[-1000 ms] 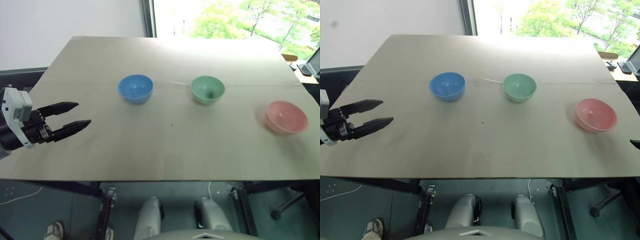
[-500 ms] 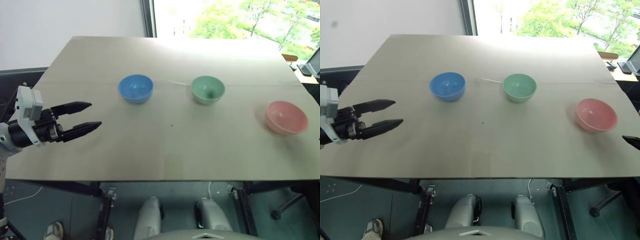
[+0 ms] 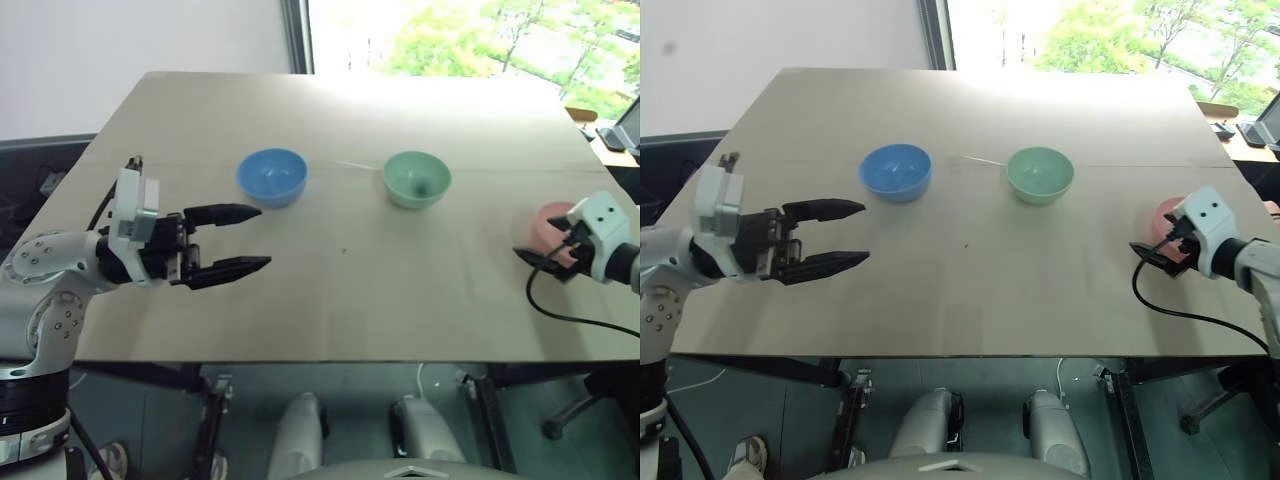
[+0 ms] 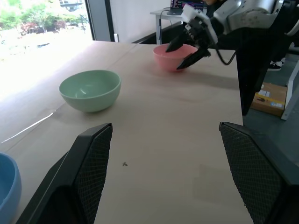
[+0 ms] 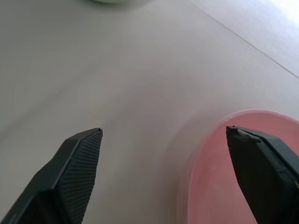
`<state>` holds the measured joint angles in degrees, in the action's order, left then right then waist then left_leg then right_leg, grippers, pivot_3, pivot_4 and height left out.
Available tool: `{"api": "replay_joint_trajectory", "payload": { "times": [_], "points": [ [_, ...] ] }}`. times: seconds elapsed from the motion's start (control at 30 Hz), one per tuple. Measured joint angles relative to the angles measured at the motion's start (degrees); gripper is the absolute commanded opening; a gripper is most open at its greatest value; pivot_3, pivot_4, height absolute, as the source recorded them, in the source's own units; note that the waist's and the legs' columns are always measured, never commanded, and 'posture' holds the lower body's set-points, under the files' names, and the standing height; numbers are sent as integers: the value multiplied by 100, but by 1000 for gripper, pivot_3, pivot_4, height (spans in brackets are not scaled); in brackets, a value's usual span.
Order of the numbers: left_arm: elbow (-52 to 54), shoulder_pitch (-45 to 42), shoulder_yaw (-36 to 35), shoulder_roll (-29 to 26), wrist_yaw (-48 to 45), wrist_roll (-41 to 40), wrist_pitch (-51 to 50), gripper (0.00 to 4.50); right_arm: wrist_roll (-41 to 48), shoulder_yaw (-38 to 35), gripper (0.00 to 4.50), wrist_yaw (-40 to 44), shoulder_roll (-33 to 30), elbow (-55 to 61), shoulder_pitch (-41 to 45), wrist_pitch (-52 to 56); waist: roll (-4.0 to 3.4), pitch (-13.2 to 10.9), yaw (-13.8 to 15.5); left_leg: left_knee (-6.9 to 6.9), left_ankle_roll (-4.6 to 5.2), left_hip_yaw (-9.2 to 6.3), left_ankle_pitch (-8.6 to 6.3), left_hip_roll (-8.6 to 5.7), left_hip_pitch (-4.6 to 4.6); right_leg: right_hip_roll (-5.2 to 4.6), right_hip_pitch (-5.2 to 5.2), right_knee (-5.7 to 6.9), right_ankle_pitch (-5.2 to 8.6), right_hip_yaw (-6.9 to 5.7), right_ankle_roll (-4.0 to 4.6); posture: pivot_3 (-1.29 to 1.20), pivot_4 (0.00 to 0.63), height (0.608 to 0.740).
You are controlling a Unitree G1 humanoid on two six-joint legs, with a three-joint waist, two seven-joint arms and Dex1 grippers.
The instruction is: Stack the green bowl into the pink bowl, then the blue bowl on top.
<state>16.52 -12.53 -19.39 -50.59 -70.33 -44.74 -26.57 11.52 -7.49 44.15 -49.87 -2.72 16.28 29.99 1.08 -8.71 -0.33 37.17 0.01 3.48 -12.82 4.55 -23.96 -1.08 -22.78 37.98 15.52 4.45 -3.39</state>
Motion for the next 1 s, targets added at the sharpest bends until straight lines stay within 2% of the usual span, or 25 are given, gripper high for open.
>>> {"api": "replay_joint_trajectory", "payload": {
  "times": [0.1, 0.13, 0.2, 0.27, 0.3, 0.63, 0.83, 0.9, 1.0],
  "points": [
    [108, -20, 1, 35, 136, -5, -23, 3885, -69, 73, 2155, -32, 6, -183, 84, 7, 0, 0, -7, 0, 2, 2, -2, 0, -3, 0, -2, -2, 1, 2, -1, 0, 150, 740],
    [196, -16, -2, 52, 228, -5, -46, 3885, -114, 91, 1577, -33, 5, -280, 167, 39, 0, -1, -31, 0, 2, 2, -2, 0, -2, 1, -3, -1, 1, 3, -1, 0, 150, 740],
    [271, 31, -12, 63, 302, -17, -57, 3885, -155, 117, 1210, -32, 6, -320, 206, 44, -1, -1, -41, 0, 2, 2, -2, 1, -1, 1, -3, 1, 0, 3, -2, 0, 150, 740],
    [332, 97, -18, 86, 349, -35, -62, 3885, -205, 185, 281, -32, 5, -407, 233, 39, -1, -1, -54, 0, 2, 3, -2, 1, 1, 1, -3, 2, 0, 4, -2, 0, 150, 740],
    [341, 154, -20, 103, 392, -36, -62, 3885, -231, 216, 52, -33, 6, -456, 237, 5, -1, -1, -56, 0, 2, 4, -2, 1, 2, 1, -3, 3, 0, 4, -2, 0, 150, 740],
    [342, 198, -16, 189, 523, -14, -19, 3885, -448, 324, 21, -32, 29, -537, 287, -275, -1, -1, -47, 2, 3, 4, -2, 1, 2, 1, -2, 3, 0, 4, -3, 0, 150, 740],
    [342, 196, -9, 251, 563, 21, 37, 3885, 289, 334, 21, 726, 83, 1109, -272, -144, -3, -2, -54, -1, 2, 2, -2, 3, 2, 4, -3, 4, 0, 4, -3, 0, 150, 740],
    [343, 196, 0, 270, 576, 23, 52, 3885, 542, 497, 21, 805, 245, 1771, -269, 39, -2, -1, -56, 1, 2, 1, -2, 4, 3, 5, -1, 5, 0, 3, -4, 0, 150, 740],
    [346, 200, 38, 292, 583, 22, 53, 3885, 690, 739, 21, 796, 432, 2129, -237, 144, 1, -3, -38, 4, 2, 1, -2, 3, 2, 3, -1, 4, 0, 3, -4, 0, 150, 740]
  ]
}}
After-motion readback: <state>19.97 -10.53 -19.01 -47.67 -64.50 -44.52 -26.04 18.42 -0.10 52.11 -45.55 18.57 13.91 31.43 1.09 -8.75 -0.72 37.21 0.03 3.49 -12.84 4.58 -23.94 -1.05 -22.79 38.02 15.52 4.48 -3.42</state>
